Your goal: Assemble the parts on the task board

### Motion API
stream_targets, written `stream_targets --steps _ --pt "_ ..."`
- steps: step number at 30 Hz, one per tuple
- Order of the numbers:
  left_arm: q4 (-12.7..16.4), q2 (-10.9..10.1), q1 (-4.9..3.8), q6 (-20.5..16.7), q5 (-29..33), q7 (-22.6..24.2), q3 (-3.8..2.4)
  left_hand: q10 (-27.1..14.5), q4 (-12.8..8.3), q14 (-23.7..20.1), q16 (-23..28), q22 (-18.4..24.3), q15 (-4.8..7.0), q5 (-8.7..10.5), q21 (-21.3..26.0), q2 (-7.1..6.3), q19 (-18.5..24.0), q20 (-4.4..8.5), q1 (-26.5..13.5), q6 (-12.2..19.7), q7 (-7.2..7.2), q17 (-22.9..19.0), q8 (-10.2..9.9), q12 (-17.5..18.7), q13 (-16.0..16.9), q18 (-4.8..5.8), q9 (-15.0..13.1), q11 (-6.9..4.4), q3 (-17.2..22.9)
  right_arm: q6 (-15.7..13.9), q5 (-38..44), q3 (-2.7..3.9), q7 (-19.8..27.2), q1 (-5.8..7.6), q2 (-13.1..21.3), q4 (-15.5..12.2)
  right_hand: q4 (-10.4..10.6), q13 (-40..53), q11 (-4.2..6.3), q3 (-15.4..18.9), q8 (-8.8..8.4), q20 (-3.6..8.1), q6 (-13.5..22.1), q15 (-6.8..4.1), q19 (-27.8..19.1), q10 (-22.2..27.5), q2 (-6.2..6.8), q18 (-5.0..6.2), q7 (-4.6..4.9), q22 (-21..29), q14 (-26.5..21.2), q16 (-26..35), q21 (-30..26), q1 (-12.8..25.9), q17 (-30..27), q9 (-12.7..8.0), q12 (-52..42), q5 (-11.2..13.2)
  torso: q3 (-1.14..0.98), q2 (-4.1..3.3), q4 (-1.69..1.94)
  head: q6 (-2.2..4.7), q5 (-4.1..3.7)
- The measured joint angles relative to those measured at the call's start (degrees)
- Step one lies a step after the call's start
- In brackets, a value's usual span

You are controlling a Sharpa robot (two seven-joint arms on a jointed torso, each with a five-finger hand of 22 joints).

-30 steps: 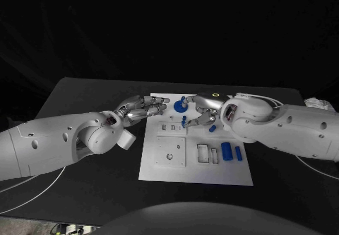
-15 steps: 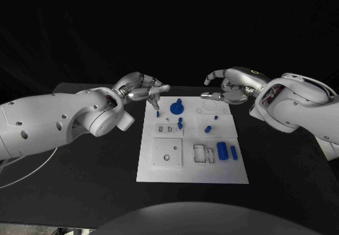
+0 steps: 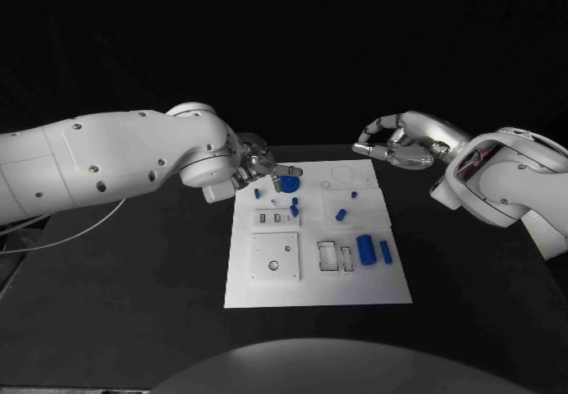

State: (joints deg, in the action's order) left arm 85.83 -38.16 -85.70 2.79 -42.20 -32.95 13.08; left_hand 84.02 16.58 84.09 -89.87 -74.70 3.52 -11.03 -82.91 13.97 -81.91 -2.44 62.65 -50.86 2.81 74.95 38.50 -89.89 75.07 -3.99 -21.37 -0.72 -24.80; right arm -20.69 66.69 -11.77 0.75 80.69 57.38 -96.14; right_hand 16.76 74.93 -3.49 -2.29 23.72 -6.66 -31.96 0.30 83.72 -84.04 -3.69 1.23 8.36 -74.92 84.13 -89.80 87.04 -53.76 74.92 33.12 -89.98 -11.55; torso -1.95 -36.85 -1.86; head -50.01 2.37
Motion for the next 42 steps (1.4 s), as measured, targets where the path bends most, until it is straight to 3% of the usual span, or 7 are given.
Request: stream_targets --steps 2,5,6,14,25,32,42 --pt "-2.06 1.91 -0.16 3.98 -0.48 -2.07 -0.01 -0.02 0.0 -0.04 0.0 -0.24 0.4 -0.84 -0.34 0.19 -0.27 0.21 0.19 -0.35 -0.06 0.0 -0.37 -0.16 0.0 0.0 -0.51 -0.28 0.0 0.07 -0.86 -0.05 0.06 0.0 -0.12 0.12 -0.02 0.0 0.0 0.02 0.02 0.0 -0.18 0.0 0.0 0.0 -0.19 0.0 -0.18 0.0 0.0 0.0 0.0 -0.19 0.0 0.0 0.0 -0.35 -0.18 -0.12 -0.16 0.0 0.14" --pt "-4.56 3.85 -0.21 8.33 -1.18 -3.76 -0.01 0.01 0.0 -0.03 0.0 -0.25 0.4 -0.07 -1.21 0.28 -1.23 0.62 0.29 -0.92 -0.19 0.0 -1.66 -0.21 0.0 0.07 -1.05 -0.32 0.0 0.27 -1.74 -0.1 0.07 0.0 -0.5 0.32 0.0 0.0 0.0 0.47 0.43 0.0 -0.18 0.0 0.0 0.0 -0.53 0.0 -0.18 0.0 0.0 0.0 0.0 -0.53 0.0 0.06 0.0 -1.21 -0.37 -0.33 -0.47 0.0 0.61" --pt "-5.59 4.67 -0.23 9.95 -1.5 -4.28 -0.01 0.01 0.0 -0.14 0.0 -0.25 0.51 0.43 -1.45 0.28 -1.47 0.59 0.29 -1.27 -0.19 0.0 -2.07 -0.21 0.0 0.86 -1.22 -0.32 0.0 0.42 -2.08 -0.14 0.07 0.0 -0.67 0.44 -0.03 0.0 0.0 0.5 0.44 0.0 -0.18 0.0 0.0 0.0 -0.6 0.0 -0.18 0.0 0.0 0.0 0.0 -0.6 0.0 0.06 0.0 -1.57 -0.44 -0.4 -0.58 0.0 0.79" --pt "-9.88 8.67 -0.29 16.21 -3.03 -5.95 -0.01 0.01 0.0 -0.23 0.0 -0.25 0.59 0.24 -1.45 0.6 -1.54 0.51 -0.03 -1.56 -0.08 -0.01 -4.73 -0.32 -0.01 0.88 -1.47 -0.32 0.0 1.94 -3.85 -0.32 -0.27 -0.07 -1.3 1.01 -0.15 0.0 0.0 1.09 0.44 0.0 -0.18 0.0 0.0 0.0 -1.28 0.0 -0.18 0.01 0.0 0.0 0.0 -1.28 -0.01 0.06 0.0 -3.43 -0.54 -0.64 -0.91 0.0 1.45" --pt "-12.47 10.93 0.51 17.45 -3.17 -6.63 0.02 0.0 -1.36 -0.24 0.0 -0.24 0.57 -6.42 -1.45 -0.03 -1.11 0.08 4.08 -2.39 0.75 -0.02 -11.05 -0.5 0.11 0.87 -1.63 -0.3 2.81 3.85 -5.05 -0.4 -1.08 -0.18 -1.83 1.56 -0.07 0.0 0.0 1.18 0.44 0.0 -0.18 0.0 0.0 0.0 -1.66 0.01 -0.18 0.01 0.0 0.0 -0.4 -1.66 -0.01 0.05 0.0 -3.78 -0.44 -0.61 -0.94 0.0 2.32" --pt "-14.17 11.57 1.62 17.23 -3.32 -6.76 0.03 -0.09 -1.26 -0.32 0.0 -0.24 0.46 -8.36 -1.17 -0.04 -1.11 0.08 5.29 -3.31 0.45 -0.02 -12.34 -0.4 0.11 0.87 -2.25 -0.2 3.65 4.73 -5.54 -0.43 -1.32 -0.3 -1.96 1.88 -0.23 0.0 0.0 1.33 0.44 0.0 -0.18 0.0 0.0 0.0 -1.66 0.01 -0.18 0.02 0.0 0.0 -0.4 -1.67 -0.01 0.05 0.0 -3.98 -0.41 -0.5 -0.84 0.0 2.2" --pt "-15.84 12.68 2.87 16.46 -4.06 -6.88 0.04 -0.2 -1.01 -0.4 0.0 -0.23 0.35 -8.64 -0.83 0.13 -0.69 -0.32 5.87 -3.5 0.65 -0.03 -12.93 -0.26 0.1 0.87 -2.57 -0.07 4.24 5.73 -6.01 -0.47 -1.2 -0.51 -2.14 2.34 -0.07 0.0 0.0 1.49 0.44 0.0 -0.18 0.0 -0.01 0.0 -1.66 0.01 -0.18 0.02 0.0 0.0 -0.63 -1.67 -0.01 -0.01 0.0 -3.98 -0.39 -0.38 -0.65 0.0 2.13"
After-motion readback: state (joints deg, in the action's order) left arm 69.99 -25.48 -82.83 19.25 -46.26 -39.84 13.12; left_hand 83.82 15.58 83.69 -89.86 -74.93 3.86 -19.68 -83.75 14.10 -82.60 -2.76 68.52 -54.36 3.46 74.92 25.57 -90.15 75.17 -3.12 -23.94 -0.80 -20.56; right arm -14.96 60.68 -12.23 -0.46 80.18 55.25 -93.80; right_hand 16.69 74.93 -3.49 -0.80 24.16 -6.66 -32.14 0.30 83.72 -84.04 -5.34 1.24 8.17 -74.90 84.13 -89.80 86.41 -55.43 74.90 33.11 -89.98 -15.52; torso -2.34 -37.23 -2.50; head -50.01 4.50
